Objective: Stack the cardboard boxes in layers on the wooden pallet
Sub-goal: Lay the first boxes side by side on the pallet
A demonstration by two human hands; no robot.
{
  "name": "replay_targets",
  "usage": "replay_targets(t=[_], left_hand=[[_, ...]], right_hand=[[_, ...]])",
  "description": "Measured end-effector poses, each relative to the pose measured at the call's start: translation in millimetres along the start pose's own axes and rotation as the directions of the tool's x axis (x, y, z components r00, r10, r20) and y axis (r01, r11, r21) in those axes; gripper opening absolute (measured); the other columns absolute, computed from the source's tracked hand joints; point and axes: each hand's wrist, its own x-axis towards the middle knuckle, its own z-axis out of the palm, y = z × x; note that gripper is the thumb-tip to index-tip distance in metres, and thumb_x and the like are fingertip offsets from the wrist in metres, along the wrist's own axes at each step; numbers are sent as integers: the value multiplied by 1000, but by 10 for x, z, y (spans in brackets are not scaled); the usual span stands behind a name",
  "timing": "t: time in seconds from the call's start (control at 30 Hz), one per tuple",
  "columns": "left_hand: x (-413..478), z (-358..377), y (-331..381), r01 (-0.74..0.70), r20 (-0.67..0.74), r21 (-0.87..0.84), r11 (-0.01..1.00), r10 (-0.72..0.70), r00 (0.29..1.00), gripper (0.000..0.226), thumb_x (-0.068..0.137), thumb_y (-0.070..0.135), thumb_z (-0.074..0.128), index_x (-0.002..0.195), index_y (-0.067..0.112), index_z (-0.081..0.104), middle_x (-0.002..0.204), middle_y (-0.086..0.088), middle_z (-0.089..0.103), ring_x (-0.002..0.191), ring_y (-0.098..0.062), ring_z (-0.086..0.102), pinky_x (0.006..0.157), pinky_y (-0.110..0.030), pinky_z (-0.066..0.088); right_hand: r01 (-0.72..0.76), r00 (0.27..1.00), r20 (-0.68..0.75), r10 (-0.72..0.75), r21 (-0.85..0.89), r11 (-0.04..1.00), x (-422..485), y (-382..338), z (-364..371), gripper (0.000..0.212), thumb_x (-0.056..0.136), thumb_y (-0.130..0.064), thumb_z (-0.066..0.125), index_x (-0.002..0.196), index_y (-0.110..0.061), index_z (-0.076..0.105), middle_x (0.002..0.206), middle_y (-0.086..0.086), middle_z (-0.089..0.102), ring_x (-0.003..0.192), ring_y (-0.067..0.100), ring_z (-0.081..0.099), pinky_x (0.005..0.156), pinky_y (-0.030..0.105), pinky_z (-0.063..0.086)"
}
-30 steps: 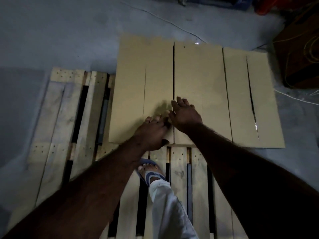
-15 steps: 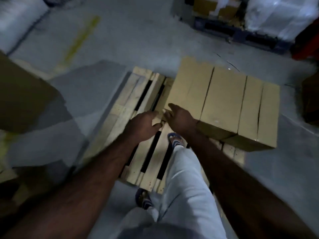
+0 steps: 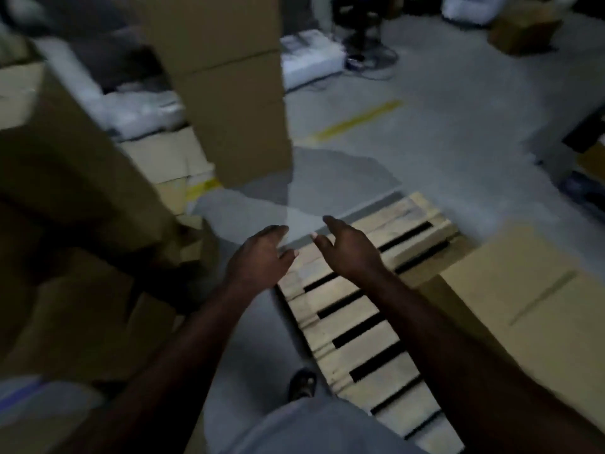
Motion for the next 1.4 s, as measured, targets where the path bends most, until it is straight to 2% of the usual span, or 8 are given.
replay_targets(t=[0.17,0.3,0.43,0.5,0.7,0.97,1.2,1.4], left_hand=[[-856,-601,-571,316,-201,-117,941,-334,921,52,90,50,58,131,19,61,131,-6,65,116,-25,62,99,-36,50],[-1605,-906,-961,419,-335,-286,862,-500,799,63,85,45,65,136,9,57,131,-11,63,120,-26,60,100,-29,45],[-2528,-1268,-1331,543,-377,-446,711,-700,606,54,94,42,63,142,21,50,119,-4,65,102,-21,65,90,-38,54],[-2803,-1454,-1514,574,-429,-482,662,-749,504,53,95,46,60,141,22,52,115,-1,63,98,-15,59,82,-31,48],[-3117,-2117,-2207,509,-568,-600,618,-776,273,59,92,53,60,140,19,55,133,-7,62,119,-24,59,91,-33,47],[-2677,-3079,-3194,334,-601,-707,624,-778,182,57,95,50,59,139,15,55,136,-8,60,123,-22,56,93,-33,47],[-2097,-3540,-3724,274,-404,-876,396,-914,30,105,84,64,64,159,17,8,163,-16,17,144,-37,31,110,-50,38],[-1820,-3651,-4017,281,-367,-892,353,-930,4,105,90,46,67,158,22,-10,166,-13,-7,146,-39,26,110,-49,38]], right_hand=[[266,949,166,-268,34,963,51,-996,361,63,101,-52,47,152,-15,40,154,7,45,140,25,44,109,34,37],[430,871,229,-434,72,900,-88,-1679,703,58,101,-50,48,150,-18,43,150,7,50,135,27,49,105,36,41],[539,758,356,-546,129,832,-473,-2423,1139,57,101,-50,49,148,-19,45,141,12,58,127,32,54,95,33,43],[581,707,388,-591,157,798,-568,-2760,1313,59,101,-52,49,149,-19,45,139,11,59,126,32,55,95,33,43],[711,578,419,-701,164,684,-456,-3839,1862,61,99,-57,48,147,-20,46,131,4,65,118,24,61,82,28,45],[817,531,337,-778,41,576,127,-5249,2430,59,99,-54,49,147,-18,47,140,7,59,123,25,58,91,33,46],[805,580,303,-756,-75,588,823,-6033,2736,58,99,-52,51,143,-15,50,135,10,62,122,28,59,96,41,50],[818,557,375,-741,-95,567,1209,-6367,3001,57,98,-50,54,142,-14,50,128,12,65,108,28,65,91,43,54]])
